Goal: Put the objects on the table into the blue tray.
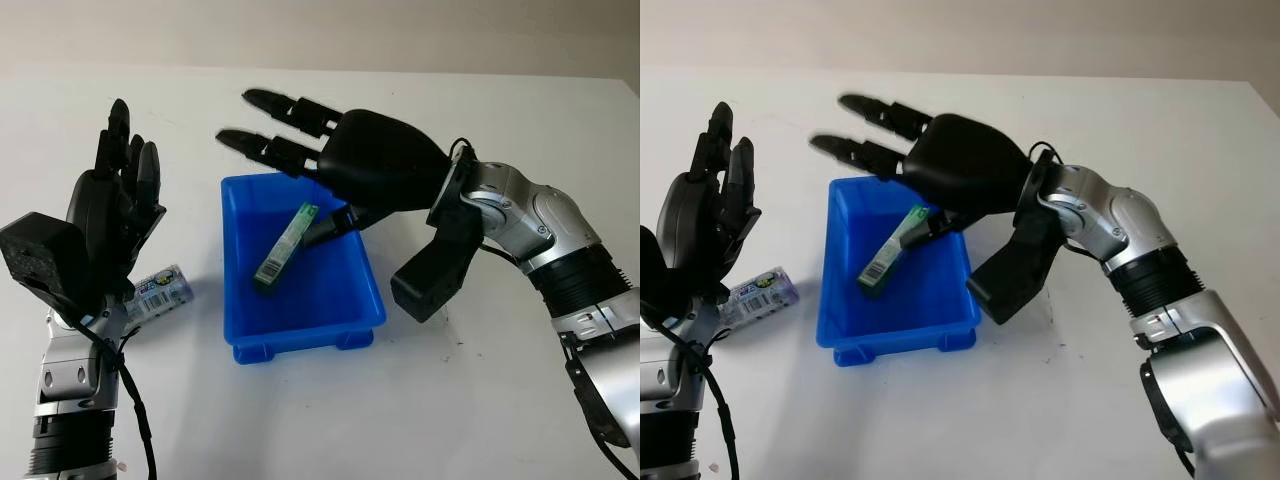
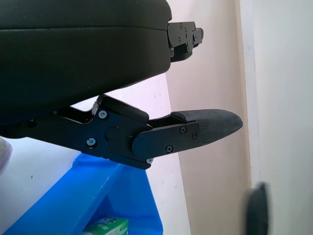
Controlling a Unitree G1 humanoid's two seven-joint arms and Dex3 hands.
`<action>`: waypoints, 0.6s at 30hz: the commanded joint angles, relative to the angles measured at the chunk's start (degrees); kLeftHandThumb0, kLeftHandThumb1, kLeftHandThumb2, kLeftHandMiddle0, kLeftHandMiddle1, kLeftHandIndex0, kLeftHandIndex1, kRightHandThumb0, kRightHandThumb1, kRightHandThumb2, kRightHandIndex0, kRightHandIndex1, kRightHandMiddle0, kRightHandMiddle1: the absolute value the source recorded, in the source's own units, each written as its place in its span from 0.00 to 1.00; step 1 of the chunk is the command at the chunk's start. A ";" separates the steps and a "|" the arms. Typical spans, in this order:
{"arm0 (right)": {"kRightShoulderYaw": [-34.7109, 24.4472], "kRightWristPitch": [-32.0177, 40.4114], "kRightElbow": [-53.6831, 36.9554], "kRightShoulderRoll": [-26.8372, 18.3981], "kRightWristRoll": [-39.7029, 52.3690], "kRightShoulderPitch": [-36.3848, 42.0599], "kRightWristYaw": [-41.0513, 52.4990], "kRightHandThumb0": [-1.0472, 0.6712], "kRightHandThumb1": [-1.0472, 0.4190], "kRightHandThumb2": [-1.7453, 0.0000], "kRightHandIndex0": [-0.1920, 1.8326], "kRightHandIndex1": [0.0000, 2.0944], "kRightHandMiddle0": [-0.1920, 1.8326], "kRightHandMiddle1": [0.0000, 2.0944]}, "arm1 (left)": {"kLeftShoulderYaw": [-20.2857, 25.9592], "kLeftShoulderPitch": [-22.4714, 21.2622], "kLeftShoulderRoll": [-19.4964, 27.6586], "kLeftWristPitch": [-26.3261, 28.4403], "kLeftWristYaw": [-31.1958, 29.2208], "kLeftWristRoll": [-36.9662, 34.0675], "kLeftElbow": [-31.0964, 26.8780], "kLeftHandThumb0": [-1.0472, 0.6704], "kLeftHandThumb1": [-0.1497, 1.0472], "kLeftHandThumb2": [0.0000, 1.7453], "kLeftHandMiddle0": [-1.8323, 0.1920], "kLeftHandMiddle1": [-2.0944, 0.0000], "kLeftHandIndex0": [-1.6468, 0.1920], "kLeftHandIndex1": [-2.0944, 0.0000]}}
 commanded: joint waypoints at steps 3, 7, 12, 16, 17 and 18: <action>-7.72 10.56 -4.95 2.89 7.56 7.34 -1.68 0.16 0.00 0.75 0.00 0.00 0.00 0.00 | 0.13 0.47 -0.17 -0.07 0.66 0.45 -1.55 0.17 1.00 0.33 0.94 0.97 0.95 0.97; -15.15 25.90 -12.41 7.98 20.10 15.95 1.65 0.17 0.00 0.70 0.00 0.00 0.00 0.00 | -0.25 1.22 -0.21 1.06 1.38 0.87 -3.70 0.18 1.00 0.33 0.94 0.97 0.94 0.97; -20.54 40.47 -19.83 10.82 27.89 22.39 4.02 0.18 0.00 0.65 0.00 0.00 0.00 0.00 | -0.53 1.44 0.30 2.06 1.12 1.53 -5.16 0.18 1.00 0.33 0.95 0.98 0.95 0.97; -23.81 48.35 -23.51 13.89 32.90 25.26 3.61 0.19 0.00 0.63 0.00 0.00 0.00 0.00 | -0.65 1.48 1.05 2.85 0.37 1.82 -6.05 0.17 1.00 0.32 0.95 0.97 0.95 0.97; -24.41 49.32 -24.05 14.36 34.08 25.76 3.68 0.19 0.00 0.63 0.00 0.00 0.00 0.00 | -0.65 1.48 1.16 2.91 0.25 1.91 -6.20 0.17 1.00 0.32 0.95 0.97 0.95 0.97; -24.73 49.86 -24.31 14.52 34.57 26.17 3.51 0.18 0.00 0.63 0.00 0.00 0.00 0.00 | -0.66 1.47 1.26 3.04 0.13 2.01 -6.41 0.18 1.00 0.32 0.95 0.97 0.95 0.97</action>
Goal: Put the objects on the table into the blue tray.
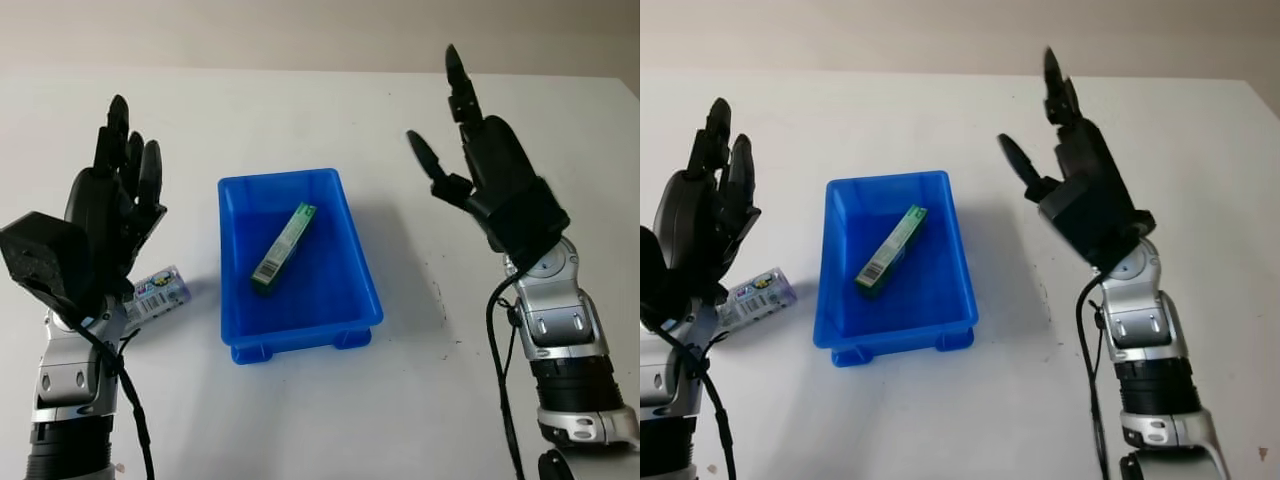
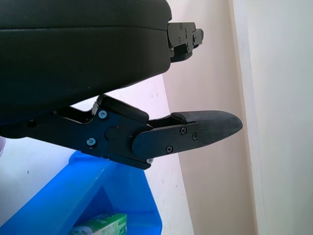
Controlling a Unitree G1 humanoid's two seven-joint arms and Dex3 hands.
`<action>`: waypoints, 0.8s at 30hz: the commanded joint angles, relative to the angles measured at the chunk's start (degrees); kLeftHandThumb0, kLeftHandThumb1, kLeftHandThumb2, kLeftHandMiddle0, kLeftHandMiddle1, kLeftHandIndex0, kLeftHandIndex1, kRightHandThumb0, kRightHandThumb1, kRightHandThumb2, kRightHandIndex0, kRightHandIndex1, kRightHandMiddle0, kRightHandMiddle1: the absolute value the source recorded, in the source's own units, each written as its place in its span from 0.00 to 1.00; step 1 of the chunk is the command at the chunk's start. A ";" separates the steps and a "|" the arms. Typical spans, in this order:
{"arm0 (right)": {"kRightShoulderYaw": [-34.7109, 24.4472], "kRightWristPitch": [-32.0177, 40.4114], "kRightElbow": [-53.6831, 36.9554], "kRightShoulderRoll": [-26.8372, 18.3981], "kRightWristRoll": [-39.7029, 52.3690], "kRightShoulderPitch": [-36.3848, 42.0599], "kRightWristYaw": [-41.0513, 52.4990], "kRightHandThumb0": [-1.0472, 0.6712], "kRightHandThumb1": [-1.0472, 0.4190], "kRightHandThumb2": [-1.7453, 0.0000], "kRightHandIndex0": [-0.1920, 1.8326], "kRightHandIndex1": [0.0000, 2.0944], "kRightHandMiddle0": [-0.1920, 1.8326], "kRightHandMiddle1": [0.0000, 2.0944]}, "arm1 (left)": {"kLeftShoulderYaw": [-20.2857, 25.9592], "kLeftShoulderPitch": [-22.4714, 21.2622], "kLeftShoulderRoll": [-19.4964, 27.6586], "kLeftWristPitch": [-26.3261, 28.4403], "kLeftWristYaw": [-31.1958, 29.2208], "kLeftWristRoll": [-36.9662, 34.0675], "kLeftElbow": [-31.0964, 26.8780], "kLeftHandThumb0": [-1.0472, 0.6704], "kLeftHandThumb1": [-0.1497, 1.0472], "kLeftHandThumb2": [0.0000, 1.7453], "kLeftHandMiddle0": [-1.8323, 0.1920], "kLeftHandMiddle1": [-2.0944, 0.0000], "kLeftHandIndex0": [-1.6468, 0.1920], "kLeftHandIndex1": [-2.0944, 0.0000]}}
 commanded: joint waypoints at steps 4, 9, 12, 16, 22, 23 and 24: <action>-0.68 0.68 -1.99 0.35 -0.48 2.30 -2.23 0.20 0.00 0.62 0.00 0.00 0.00 0.00 | 0.35 0.75 1.15 1.62 -0.10 0.92 -3.17 0.18 1.00 0.31 0.94 0.97 0.93 0.97; -0.45 -0.17 -1.75 0.41 -0.67 3.05 -3.01 0.20 0.00 0.62 0.00 0.00 0.00 0.00 | 0.91 1.66 1.51 5.07 0.58 1.33 -6.77 0.18 1.00 0.29 0.94 0.97 0.93 0.97; -1.38 2.78 -2.88 2.05 2.09 3.07 -2.49 0.18 0.00 0.63 0.00 0.00 0.00 0.00 | 1.22 2.10 1.40 6.13 0.71 1.34 -8.02 0.18 1.00 0.28 0.94 0.97 0.93 0.97; -3.55 5.70 -3.64 4.34 8.99 2.88 -0.08 0.18 0.00 0.61 0.00 0.00 0.00 0.00 | 1.36 2.42 1.34 6.88 0.64 1.33 -8.81 0.17 1.00 0.28 0.94 0.98 0.93 0.97; -4.71 7.29 -3.71 6.07 13.38 3.55 0.12 0.19 0.00 0.57 0.00 0.00 0.00 0.00 | 1.06 3.18 1.83 5.93 0.42 2.48 -8.95 0.18 1.00 0.28 0.94 0.98 0.93 0.97; -4.69 7.08 -3.81 6.18 13.57 3.67 0.08 0.19 0.00 0.57 0.00 0.00 0.00 0.00 | 0.23 3.80 3.28 7.06 0.56 4.99 -9.78 0.17 1.00 0.28 0.94 0.97 0.94 0.97; -4.60 6.48 -3.73 6.17 13.50 3.76 -0.01 0.19 0.00 0.57 0.00 0.00 0.00 0.00 | -0.88 4.53 5.11 8.36 0.71 8.49 -10.89 0.17 1.00 0.28 0.95 0.98 0.94 0.98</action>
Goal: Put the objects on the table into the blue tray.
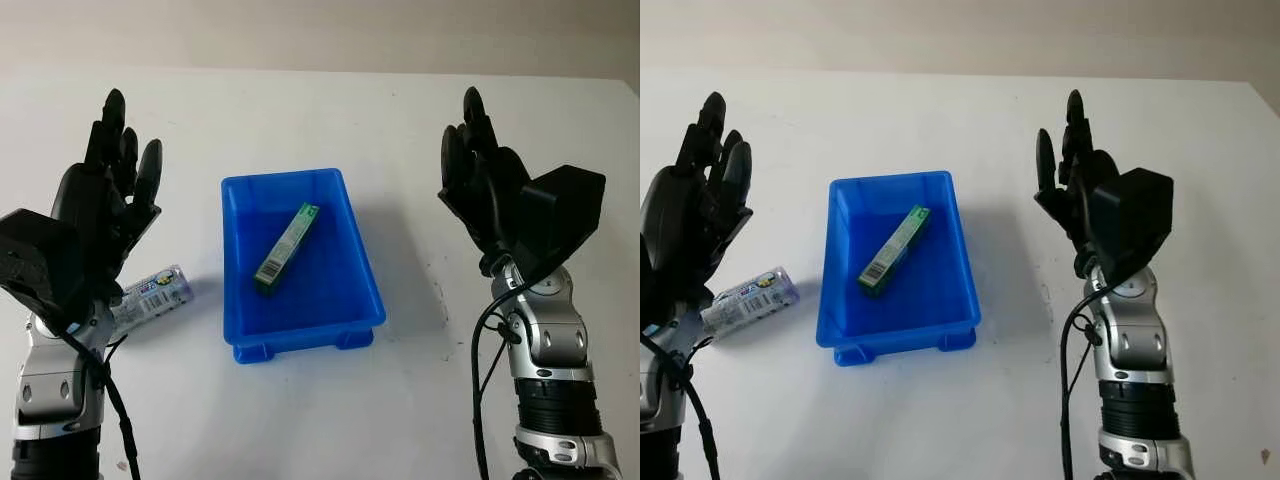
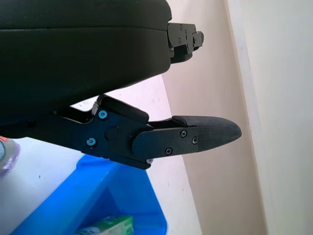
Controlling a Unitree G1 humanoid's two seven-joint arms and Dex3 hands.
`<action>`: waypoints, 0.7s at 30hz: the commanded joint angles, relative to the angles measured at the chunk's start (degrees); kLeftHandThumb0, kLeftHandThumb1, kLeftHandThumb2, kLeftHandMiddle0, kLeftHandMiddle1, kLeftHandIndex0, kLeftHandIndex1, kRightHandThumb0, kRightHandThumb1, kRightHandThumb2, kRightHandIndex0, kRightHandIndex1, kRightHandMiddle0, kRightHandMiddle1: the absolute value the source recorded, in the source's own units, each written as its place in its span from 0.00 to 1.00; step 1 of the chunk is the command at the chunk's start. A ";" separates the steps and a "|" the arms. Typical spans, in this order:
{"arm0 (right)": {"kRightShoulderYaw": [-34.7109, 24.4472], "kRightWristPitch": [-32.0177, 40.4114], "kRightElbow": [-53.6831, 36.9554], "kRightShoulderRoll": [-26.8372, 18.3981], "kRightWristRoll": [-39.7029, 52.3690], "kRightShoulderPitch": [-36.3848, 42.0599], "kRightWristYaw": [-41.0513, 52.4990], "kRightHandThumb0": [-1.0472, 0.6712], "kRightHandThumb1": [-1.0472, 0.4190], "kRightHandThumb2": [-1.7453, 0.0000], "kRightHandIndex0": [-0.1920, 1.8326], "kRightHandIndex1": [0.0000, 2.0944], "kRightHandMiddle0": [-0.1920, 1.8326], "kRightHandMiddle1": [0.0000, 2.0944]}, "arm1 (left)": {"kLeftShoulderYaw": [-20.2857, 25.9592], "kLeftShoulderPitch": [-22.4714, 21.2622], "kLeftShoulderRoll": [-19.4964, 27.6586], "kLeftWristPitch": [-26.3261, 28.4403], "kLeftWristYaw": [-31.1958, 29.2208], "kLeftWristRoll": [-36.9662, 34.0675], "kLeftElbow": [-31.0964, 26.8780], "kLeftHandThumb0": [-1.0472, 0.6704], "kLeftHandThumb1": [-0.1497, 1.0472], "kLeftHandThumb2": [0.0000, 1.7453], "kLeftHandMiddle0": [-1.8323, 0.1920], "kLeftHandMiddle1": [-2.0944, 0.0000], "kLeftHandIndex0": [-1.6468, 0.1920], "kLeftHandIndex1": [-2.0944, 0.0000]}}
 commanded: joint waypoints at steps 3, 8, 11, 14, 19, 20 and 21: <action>0.23 -2.24 -0.96 -0.30 -1.40 0.78 -1.22 0.19 0.00 0.57 0.00 0.00 0.00 0.00 | -2.48 2.91 5.48 5.90 -0.94 8.32 -6.54 0.12 1.00 0.20 0.95 0.98 0.95 0.98; 0.97 -2.77 -0.70 -0.60 -3.48 0.85 -2.07 0.19 0.00 0.58 0.00 0.00 0.00 0.00 | -6.50 6.67 15.16 18.31 -7.97 20.55 -17.48 0.07 1.00 0.07 0.96 0.97 0.95 0.97; 0.94 -2.98 -0.46 -0.50 -3.66 0.73 -2.01 0.18 0.00 0.59 0.00 0.00 0.00 0.00 | -6.98 7.80 19.90 25.07 -13.50 25.68 -23.35 0.08 0.96 0.04 0.95 0.97 0.93 0.97; 0.91 -3.49 0.27 -0.46 -3.91 0.46 -2.20 0.17 0.00 0.60 0.00 0.00 0.00 0.00 | -6.81 8.26 22.07 28.30 -17.00 27.76 -26.24 0.11 0.92 0.03 0.95 0.97 0.93 0.97; 1.13 -3.94 1.37 -0.76 -4.57 0.06 -2.12 0.17 0.00 0.61 0.00 0.00 0.00 0.00 | -6.69 10.08 24.79 25.91 -21.26 28.24 -26.15 0.10 0.91 0.03 0.94 0.97 0.92 0.97; 1.08 -4.01 1.42 -0.72 -4.53 0.02 -2.07 0.18 0.00 0.60 0.00 0.00 0.00 0.00 | -7.07 10.69 25.58 25.23 -21.71 29.04 -25.79 0.09 0.91 0.03 0.94 0.97 0.92 0.96; 1.01 -4.27 1.53 -0.74 -4.54 0.00 -2.04 0.18 0.00 0.60 0.00 0.00 0.00 0.00 | -7.50 11.22 26.16 24.91 -22.02 29.99 -25.52 0.09 0.91 0.03 0.92 0.96 0.90 0.96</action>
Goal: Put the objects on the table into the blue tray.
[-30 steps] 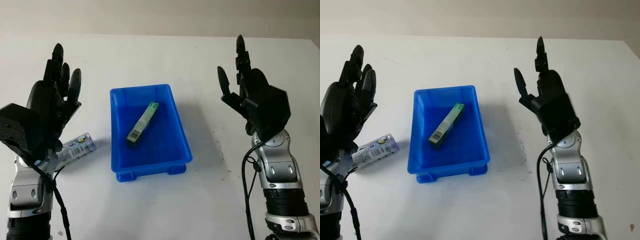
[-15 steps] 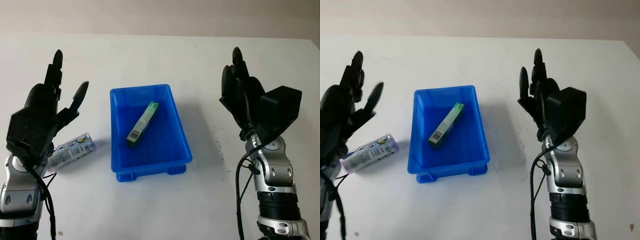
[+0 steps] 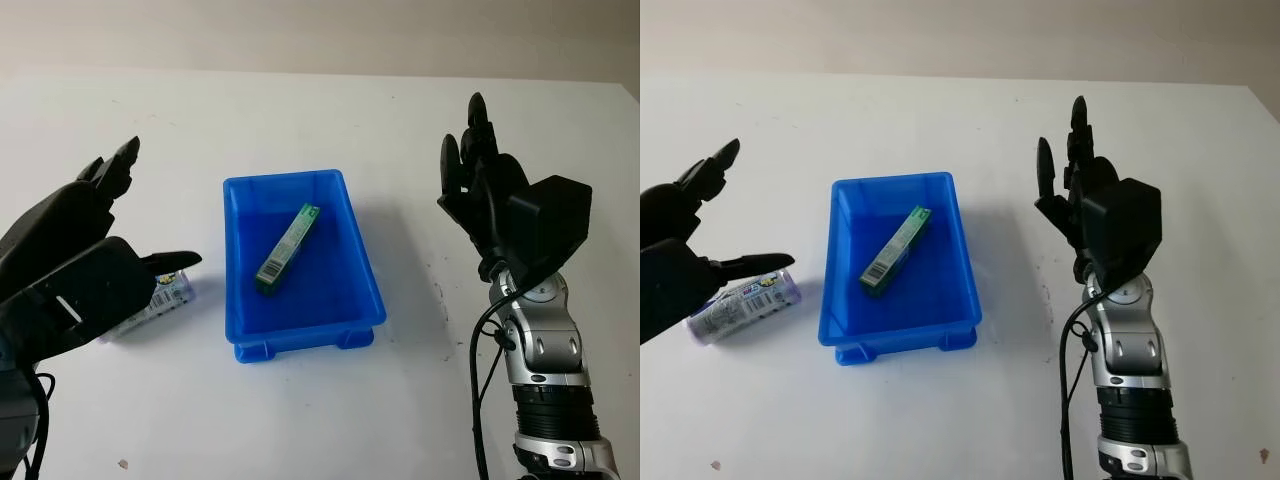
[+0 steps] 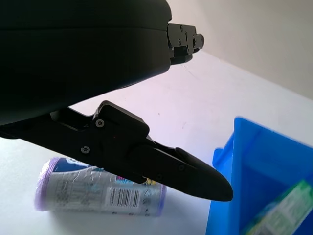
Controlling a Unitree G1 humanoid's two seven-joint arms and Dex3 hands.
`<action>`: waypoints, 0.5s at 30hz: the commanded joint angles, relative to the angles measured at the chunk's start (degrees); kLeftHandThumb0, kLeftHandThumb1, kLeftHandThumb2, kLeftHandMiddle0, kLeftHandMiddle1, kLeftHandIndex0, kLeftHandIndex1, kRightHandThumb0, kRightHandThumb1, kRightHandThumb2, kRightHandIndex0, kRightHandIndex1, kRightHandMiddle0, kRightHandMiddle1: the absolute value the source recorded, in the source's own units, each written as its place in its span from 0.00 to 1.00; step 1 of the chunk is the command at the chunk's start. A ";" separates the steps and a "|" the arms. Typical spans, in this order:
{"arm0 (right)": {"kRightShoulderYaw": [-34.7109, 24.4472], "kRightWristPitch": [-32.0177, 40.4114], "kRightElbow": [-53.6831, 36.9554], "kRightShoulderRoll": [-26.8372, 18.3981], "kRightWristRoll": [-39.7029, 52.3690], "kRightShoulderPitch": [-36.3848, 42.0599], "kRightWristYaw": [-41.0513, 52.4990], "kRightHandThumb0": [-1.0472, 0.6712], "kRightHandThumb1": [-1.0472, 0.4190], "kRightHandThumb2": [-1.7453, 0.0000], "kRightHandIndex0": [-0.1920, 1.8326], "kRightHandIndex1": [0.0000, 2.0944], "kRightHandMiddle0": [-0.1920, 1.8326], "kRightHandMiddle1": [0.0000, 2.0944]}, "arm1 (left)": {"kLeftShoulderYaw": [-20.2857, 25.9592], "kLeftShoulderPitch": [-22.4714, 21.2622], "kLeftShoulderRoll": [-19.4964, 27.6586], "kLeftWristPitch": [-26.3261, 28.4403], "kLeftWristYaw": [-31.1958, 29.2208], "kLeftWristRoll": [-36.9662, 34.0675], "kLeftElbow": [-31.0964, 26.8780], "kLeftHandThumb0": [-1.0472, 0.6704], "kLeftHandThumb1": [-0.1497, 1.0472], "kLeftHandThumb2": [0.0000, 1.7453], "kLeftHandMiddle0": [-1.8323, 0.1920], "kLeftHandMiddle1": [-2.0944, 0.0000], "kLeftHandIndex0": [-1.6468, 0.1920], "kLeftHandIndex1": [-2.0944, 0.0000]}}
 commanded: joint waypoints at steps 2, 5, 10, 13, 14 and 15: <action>-0.16 -1.62 0.60 -0.76 0.02 -0.69 0.22 0.18 0.00 0.60 0.00 0.00 0.00 0.00 | -1.22 1.64 1.64 -0.62 -1.08 2.34 0.53 0.10 0.90 0.03 0.91 0.96 0.90 0.96; -0.32 -1.48 0.63 -0.96 -0.03 -0.64 0.23 0.18 0.00 0.60 0.00 0.00 0.00 0.00 | -2.21 2.28 2.25 -0.52 -2.63 4.05 1.09 0.12 0.91 0.03 0.91 0.97 0.90 0.96; -0.59 -0.68 0.06 -0.63 0.61 -0.48 0.29 0.18 0.00 0.61 0.00 0.00 0.00 0.00 | -2.46 4.40 3.16 -5.18 -4.00 5.29 3.10 0.15 0.90 0.03 0.90 0.97 0.87 0.96; -0.37 -1.69 0.21 -0.93 0.15 -0.36 0.23 0.18 0.00 0.61 0.00 0.00 0.00 0.00 | -3.14 5.33 3.72 -5.41 -5.49 7.36 3.63 0.16 0.88 0.03 0.90 0.97 0.87 0.96; -0.33 -1.95 0.26 -0.98 0.04 -0.37 0.22 0.18 0.00 0.60 0.00 0.00 0.00 0.00 | -3.41 5.58 3.94 -5.57 -5.88 8.28 3.88 0.16 0.88 0.03 0.90 0.97 0.87 0.96; -0.33 -2.12 0.29 -0.98 0.00 -0.39 0.22 0.19 0.00 0.60 0.00 0.00 0.00 0.00 | -3.53 5.72 3.93 -5.76 -6.22 9.00 4.05 0.16 0.88 0.03 0.90 0.97 0.87 0.96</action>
